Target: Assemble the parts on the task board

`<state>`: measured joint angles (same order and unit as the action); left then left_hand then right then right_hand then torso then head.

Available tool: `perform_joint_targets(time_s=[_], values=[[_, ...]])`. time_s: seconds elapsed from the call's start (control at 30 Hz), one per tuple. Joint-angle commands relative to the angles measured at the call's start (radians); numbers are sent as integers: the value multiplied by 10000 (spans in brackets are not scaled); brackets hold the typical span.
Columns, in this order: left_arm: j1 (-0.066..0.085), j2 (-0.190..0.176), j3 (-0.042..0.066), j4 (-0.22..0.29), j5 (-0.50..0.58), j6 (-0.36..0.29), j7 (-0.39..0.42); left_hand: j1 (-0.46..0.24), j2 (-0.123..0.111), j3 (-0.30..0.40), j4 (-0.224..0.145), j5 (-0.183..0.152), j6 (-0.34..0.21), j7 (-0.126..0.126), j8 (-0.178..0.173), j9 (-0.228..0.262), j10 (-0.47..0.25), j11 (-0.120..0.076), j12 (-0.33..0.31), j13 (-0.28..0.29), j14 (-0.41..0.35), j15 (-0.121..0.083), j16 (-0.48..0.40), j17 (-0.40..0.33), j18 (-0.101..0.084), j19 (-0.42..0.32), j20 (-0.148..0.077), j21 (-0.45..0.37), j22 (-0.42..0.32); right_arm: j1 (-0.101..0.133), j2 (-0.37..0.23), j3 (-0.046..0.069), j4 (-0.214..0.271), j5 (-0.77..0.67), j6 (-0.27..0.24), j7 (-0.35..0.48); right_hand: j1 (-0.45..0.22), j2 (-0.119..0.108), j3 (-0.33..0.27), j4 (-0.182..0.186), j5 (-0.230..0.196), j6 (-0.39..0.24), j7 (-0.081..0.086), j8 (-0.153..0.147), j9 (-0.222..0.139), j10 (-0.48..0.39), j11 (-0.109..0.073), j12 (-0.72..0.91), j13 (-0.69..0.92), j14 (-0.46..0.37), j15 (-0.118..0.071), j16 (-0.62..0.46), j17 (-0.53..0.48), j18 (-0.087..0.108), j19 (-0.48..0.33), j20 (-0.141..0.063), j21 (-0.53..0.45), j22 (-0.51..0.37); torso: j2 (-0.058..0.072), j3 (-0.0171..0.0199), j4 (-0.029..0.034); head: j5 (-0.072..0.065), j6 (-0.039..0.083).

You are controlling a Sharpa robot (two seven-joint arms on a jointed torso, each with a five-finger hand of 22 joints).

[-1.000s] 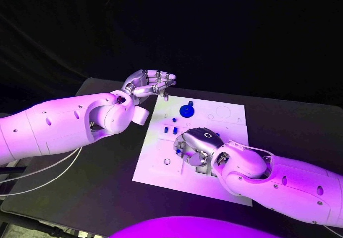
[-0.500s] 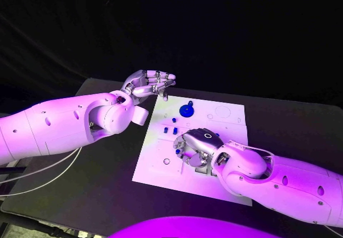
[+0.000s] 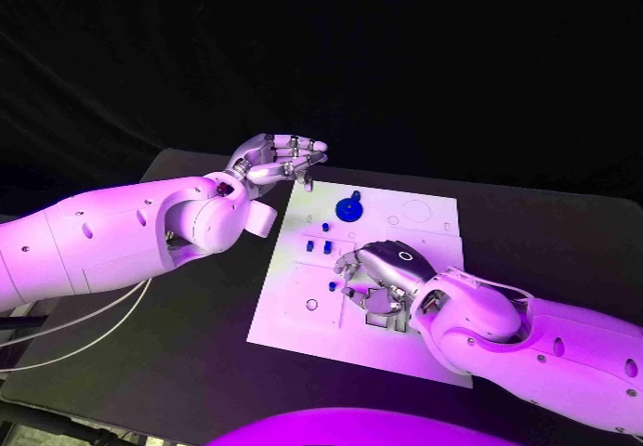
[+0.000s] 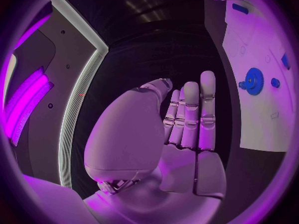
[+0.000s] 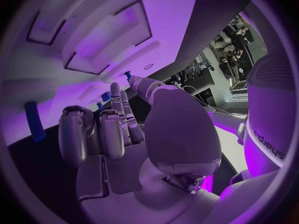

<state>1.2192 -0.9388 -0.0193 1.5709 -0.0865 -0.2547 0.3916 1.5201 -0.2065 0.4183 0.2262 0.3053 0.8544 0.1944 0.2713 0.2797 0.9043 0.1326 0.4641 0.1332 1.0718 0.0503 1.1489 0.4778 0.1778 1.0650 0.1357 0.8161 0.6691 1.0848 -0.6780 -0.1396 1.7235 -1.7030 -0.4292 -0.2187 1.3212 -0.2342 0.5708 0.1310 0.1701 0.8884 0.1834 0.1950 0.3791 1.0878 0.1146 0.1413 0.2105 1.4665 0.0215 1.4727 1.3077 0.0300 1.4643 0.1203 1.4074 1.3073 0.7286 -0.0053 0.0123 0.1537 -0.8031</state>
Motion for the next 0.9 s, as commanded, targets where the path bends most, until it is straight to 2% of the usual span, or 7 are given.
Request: perform_joint_targets(time_s=[0.03,0.13,0.27,0.33,0.43,0.6,0.9], values=[[8,-9,6,30,43,184,36,8,-107,76,-4,40,-1,54,-51,-10,-68,7,-6,-14,-38,-1,31,-16,62,-42,-35,-53,-11,112,-340,52,317,-24,-379,28,-25,-60,-56,4,-56,48,-50,-5,2,-53,-34,67,5,512,70,-30,352,108,250,75,-6,1600,-6,-4,-8,-44,33],[8,-33,5,36,43,184,35,3,-111,79,-4,38,-2,55,-53,-11,-76,9,-8,-17,-40,1,31,-20,62,-44,-33,-54,-12,355,-856,114,663,174,-171,-14,-43,-76,-79,9,-80,92,-59,13,7,-53,-39,78,2,510,65,-35,341,107,256,75,1,1605,-2,-5,-14,-145,91],[8,-57,3,41,43,193,39,3,-111,79,-4,38,-2,55,-53,-11,-76,9,-8,-17,-40,1,31,-20,62,-44,-33,-54,-12,822,-1495,164,860,527,675,-48,-136,-155,-193,52,-263,116,-79,4,-2,-152,-42,56,-30,501,63,-57,292,130,219,78,-91,1550,-20,-11,-43,-227,129],[8,-63,1,44,43,202,40,3,-111,79,-4,38,-2,55,-53,-11,-76,9,-8,-17,-40,1,31,-20,62,-44,-33,-54,-12,1033,-1734,176,823,681,1087,25,-298,-246,-489,161,-492,-82,-123,-113,-53,-553,-45,-90,-116,497,58,-66,273,206,63,79,-417,1349,-25,-15,-47,-276,165],[8,-63,-2,44,43,211,44,3,-111,79,-4,38,-2,55,-53,-11,-76,9,-8,-17,-40,1,31,-20,62,-44,-33,-54,-12,1252,-2005,188,660,789,1563,152,2,-66,-1414,206,-331,-252,-216,-201,-89,-1286,20,-68,-267,363,110,-252,-90,352,-260,118,-1113,932,-36,-18,-64,-324,200],[8,-58,-11,40,43,228,42,3,-111,79,-4,38,-2,55,-53,-11,-76,9,-8,-17,-40,1,31,-20,62,-44,-33,-54,-12,1399,-2179,189,384,652,2036,278,361,138,-2071,287,-291,-235,-260,-196,-102,-1406,18,198,-325,371,114,-236,-74,350,-228,126,-1135,925,-36,-8,-60,-331,213],[7,-67,-21,30,43,231,43,0,-116,91,-10,36,1,55,-53,-11,-86,11,-7,-21,-45,3,33,-29,62,-47,-30,-56,-12,1427,-2151,163,184,458,2386,377,612,286,-2186,349,-238,-63,-317,-123,-100,-1209,-58,517,-336,437,52,-172,30,295,-71,88,-898,1074,-31,-27,-56,-334,241]])
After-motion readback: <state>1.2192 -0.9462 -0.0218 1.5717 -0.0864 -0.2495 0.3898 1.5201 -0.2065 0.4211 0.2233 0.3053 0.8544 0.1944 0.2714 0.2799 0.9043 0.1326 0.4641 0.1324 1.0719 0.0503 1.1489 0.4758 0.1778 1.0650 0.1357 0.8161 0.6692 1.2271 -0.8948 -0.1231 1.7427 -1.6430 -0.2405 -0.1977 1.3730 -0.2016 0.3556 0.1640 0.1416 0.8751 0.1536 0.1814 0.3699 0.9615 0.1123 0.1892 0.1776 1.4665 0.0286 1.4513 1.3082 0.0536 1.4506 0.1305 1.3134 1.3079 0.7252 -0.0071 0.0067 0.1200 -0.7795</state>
